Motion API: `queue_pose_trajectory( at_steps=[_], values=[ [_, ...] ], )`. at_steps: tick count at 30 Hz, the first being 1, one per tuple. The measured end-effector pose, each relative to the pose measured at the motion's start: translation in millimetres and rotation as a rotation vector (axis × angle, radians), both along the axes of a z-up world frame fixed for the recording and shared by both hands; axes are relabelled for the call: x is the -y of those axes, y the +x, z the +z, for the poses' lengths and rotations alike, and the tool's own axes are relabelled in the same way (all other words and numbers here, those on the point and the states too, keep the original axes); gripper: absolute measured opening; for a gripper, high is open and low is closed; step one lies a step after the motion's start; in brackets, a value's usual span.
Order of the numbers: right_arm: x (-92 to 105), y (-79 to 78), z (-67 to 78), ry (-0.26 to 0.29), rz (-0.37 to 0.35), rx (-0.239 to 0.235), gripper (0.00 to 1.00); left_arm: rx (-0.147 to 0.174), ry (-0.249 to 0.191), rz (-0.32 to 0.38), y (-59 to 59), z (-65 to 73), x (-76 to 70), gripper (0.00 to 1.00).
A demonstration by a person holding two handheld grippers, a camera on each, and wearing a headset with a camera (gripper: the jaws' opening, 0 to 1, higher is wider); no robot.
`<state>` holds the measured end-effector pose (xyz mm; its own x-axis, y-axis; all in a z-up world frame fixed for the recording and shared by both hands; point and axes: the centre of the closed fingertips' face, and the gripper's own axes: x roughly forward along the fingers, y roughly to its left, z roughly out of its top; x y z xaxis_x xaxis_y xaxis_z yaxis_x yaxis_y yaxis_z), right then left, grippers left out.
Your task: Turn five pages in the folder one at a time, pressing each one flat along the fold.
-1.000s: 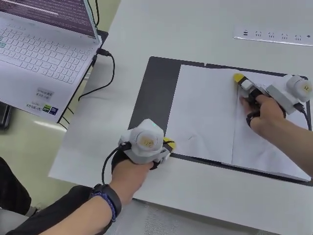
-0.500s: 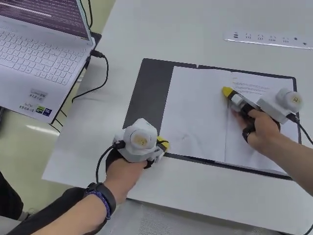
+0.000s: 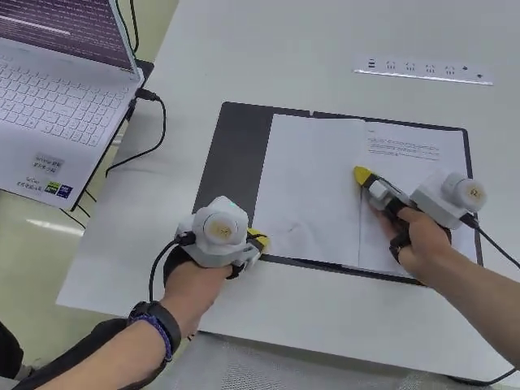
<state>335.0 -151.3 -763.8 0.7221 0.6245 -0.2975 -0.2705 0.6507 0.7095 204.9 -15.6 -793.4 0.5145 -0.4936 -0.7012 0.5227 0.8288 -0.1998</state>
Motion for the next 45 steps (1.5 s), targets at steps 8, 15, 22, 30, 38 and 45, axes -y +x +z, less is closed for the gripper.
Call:
queue_pose_trajectory(
  at_steps=[8, 15, 22, 30, 38, 45],
  values=[
    [5.7, -14.2, 0.2, 0.013, -0.021, -0.003, 0.00, 0.002, 0.002, 0.004, 0.1, 0.5, 0.3, 0.00],
    [1.6, -32.6, -0.9, -0.014, 0.027, -0.001, 0.00, 0.006, 0.005, 0.004, -0.4, 0.7, 0.5, 0.00],
    [0.3, -46.1, -1.4, -0.025, 0.038, -0.005, 0.00, 0.010, 0.007, 0.003, -0.4, 0.5, 0.4, 0.00],
    [3.0, -69.0, -4.1, -0.040, 0.077, -0.006, 0.00, 0.010, 0.003, 0.006, -0.5, 0.3, 0.6, 0.00],
    [5.9, -78.7, -10.2, -0.056, 0.100, -0.011, 0.00, 0.018, 0.013, -0.005, -0.3, 0.2, 0.5, 0.00],
    [7.9, -92.9, -15.9, -0.072, 0.121, -0.011, 0.00, 0.023, 0.019, -0.006, -0.8, 0.5, 0.5, 0.00]
  ],
)
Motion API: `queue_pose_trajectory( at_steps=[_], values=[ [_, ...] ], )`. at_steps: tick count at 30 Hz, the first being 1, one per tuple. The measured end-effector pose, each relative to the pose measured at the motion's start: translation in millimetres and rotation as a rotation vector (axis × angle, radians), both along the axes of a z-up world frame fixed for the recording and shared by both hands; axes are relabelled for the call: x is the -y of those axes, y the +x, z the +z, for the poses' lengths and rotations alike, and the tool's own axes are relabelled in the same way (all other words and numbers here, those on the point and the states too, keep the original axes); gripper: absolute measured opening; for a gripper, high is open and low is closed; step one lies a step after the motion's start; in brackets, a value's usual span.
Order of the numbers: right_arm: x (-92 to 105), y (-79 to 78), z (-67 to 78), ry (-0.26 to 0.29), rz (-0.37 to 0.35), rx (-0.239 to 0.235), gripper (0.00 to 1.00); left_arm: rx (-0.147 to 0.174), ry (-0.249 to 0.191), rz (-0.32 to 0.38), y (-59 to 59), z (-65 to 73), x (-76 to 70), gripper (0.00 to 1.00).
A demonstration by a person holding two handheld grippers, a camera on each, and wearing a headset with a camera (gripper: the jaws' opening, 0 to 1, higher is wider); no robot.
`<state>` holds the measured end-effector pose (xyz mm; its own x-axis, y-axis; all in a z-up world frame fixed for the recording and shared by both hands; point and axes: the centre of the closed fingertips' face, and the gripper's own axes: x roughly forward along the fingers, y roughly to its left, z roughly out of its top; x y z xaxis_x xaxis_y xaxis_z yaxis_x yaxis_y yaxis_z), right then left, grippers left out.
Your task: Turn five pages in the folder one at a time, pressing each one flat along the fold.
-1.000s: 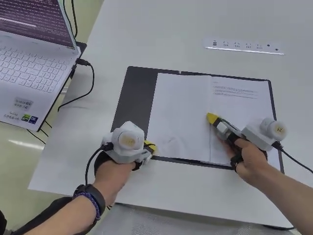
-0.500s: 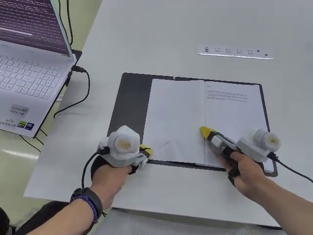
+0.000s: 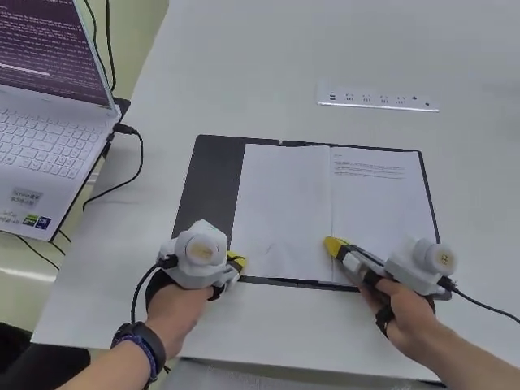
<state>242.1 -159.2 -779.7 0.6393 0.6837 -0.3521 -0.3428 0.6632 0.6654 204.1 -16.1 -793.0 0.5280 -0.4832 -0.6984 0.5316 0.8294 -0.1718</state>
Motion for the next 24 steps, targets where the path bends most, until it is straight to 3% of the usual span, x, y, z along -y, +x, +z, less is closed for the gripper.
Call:
queue_pose_trajectory(
  at_steps=[6, 19, 24],
  values=[
    [-2.0, -12.7, -0.8, -0.034, 0.036, 0.003, 0.00, 0.006, 0.007, -0.002, -0.6, 0.3, -0.2, 0.00],
    [-2.6, -36.2, -1.2, -0.021, 0.030, -0.016, 0.00, 0.011, 0.015, -0.003, -3.4, 1.0, -1.5, 0.00],
    [-2.5, -40.1, -0.2, -0.015, -0.010, -0.023, 0.00, 0.015, 0.020, 0.011, -4.0, 1.6, -1.7, 0.00]
  ],
)
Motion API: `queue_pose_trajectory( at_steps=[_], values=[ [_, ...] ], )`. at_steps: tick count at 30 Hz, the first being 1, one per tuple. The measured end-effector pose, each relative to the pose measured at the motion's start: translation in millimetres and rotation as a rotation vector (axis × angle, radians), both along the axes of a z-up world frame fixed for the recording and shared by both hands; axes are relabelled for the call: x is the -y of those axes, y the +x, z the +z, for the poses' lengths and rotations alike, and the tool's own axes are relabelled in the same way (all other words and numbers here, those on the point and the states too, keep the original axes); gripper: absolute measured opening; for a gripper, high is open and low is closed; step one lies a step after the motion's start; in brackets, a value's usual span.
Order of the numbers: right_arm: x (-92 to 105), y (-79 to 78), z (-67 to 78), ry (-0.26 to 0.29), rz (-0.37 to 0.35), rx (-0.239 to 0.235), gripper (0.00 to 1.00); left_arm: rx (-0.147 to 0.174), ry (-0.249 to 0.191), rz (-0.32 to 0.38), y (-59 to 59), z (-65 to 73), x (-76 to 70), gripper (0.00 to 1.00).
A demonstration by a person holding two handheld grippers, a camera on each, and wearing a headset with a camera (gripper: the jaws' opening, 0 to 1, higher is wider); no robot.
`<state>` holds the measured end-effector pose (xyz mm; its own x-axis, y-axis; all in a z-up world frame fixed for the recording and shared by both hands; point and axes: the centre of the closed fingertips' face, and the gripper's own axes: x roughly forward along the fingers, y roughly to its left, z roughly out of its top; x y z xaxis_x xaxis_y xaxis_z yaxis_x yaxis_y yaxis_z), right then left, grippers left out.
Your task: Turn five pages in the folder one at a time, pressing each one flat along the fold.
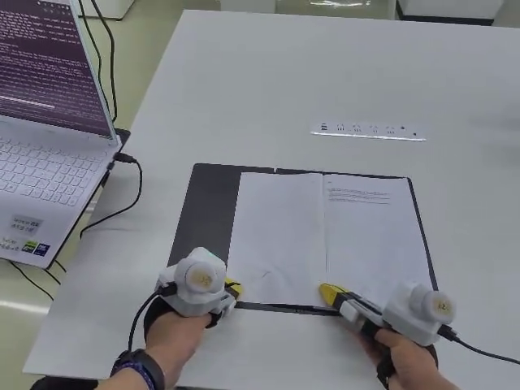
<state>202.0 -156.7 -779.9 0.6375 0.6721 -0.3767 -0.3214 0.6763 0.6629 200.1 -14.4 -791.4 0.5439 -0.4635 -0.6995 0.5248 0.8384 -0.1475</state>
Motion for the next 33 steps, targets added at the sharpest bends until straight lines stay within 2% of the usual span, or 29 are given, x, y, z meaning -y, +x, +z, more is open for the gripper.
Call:
queue_pose_trajectory(
  at_steps=[13, 16, 19, 21, 22, 23, 25, 28, 30, 33],
  values=[
    [1.2, -3.5, 0.8, 0.010, -0.053, -0.040, 0.00, -0.014, -0.007, 0.048, -0.6, 1.1, -0.3, 0.00],
    [3.4, -1.9, 0.2, 0.062, -0.089, -0.099, 0.00, -0.017, -0.011, 0.077, 0.2, 1.2, -0.9, 0.00],
    [5.1, -1.0, 2.9, 0.078, -0.101, -0.103, 0.00, -0.025, -0.002, 0.088, 0.0, 1.7, 0.6, 0.00],
    [9.0, 1.7, 6.4, 0.101, -0.122, -0.114, 0.00, -0.042, 0.005, 0.093, -1.6, 4.5, 2.5, 0.05],
    [10.2, 2.7, 8.4, 0.111, -0.122, -0.119, 0.00, -0.039, 0.003, 0.094, -1.6, 8.2, 3.8, 0.08],
    [12.7, 5.1, 12.8, 0.116, -0.119, -0.115, 0.02, -0.021, -0.022, 0.094, 0.1, 16.5, 8.1, 0.11],
    [17.5, 9.9, 23.9, 0.110, -0.110, -0.075, 0.06, 0.021, -0.055, 0.093, 4.8, 32.2, 14.5, 0.12],
    [24.8, 14.2, 34.9, 0.094, -0.099, -0.041, 0.10, 0.046, -0.077, 0.093, 11.5, 46.3, 20.7, 0.16],
    [28.9, 15.5, 37.2, 0.092, -0.092, -0.037, 0.12, 0.055, -0.098, 0.095, 15.3, 54.3, 25.0, 0.20],
    [36.9, 15.8, 42.1, 0.065, -0.076, -0.013, 0.15, 0.070, -0.108, 0.096, 18.6, 62.5, 28.8, 0.21]
  ],
)
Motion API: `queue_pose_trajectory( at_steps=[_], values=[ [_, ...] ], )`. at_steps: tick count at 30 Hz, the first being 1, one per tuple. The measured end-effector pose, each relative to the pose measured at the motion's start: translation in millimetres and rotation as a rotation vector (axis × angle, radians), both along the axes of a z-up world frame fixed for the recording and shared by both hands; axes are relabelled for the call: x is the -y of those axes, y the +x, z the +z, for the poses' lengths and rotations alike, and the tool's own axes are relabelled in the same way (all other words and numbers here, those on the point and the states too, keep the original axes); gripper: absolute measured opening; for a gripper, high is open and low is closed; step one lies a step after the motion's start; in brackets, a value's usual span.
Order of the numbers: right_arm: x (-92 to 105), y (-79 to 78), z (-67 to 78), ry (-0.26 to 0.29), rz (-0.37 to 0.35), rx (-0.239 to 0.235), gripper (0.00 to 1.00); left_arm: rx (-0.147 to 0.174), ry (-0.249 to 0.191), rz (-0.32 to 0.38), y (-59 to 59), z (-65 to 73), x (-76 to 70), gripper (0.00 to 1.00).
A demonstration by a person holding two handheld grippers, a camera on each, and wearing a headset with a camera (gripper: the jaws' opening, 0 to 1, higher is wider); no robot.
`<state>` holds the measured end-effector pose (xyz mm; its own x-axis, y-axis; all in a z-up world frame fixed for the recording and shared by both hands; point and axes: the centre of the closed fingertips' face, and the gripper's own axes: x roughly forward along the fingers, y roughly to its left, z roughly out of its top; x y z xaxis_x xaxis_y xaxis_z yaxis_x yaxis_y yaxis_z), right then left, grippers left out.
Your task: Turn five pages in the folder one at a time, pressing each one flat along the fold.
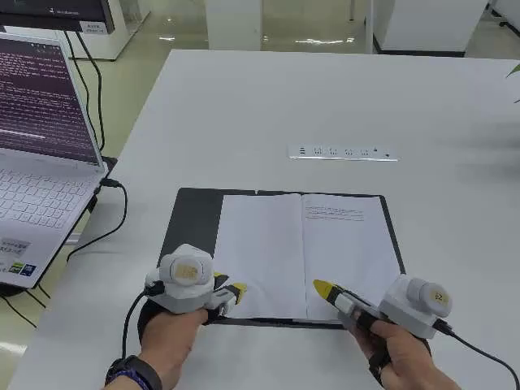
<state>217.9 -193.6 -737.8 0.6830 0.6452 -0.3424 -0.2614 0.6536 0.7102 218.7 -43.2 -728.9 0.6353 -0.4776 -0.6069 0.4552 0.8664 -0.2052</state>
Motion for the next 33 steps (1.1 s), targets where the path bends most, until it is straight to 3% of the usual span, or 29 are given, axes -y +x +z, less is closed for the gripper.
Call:
queue_pose_trajectory(
  at_steps=[8, 16, 21, 33],
  values=[
    [15.3, -0.5, 10.5, -0.047, 0.020, 0.039, 0.19, 0.013, 0.013, -0.024, -0.6, 9.7, 4.6, 0.24],
    [25.5, -9.6, 18.6, -0.165, 0.129, 0.102, 0.23, 0.035, 0.004, -0.033, -5.3, 24.9, 3.3, 0.28],
    [33.9, -12.6, 25.4, -0.181, 0.127, 0.112, 0.28, 0.052, 0.024, -0.053, -9.4, 31.0, -3.6, 0.30],
    [54.5, -16.3, 56.8, -0.233, 0.152, 0.215, 0.39, 0.110, 0.047, -0.085, -14.0, 60.2, -21.1, 0.35]
  ],
)
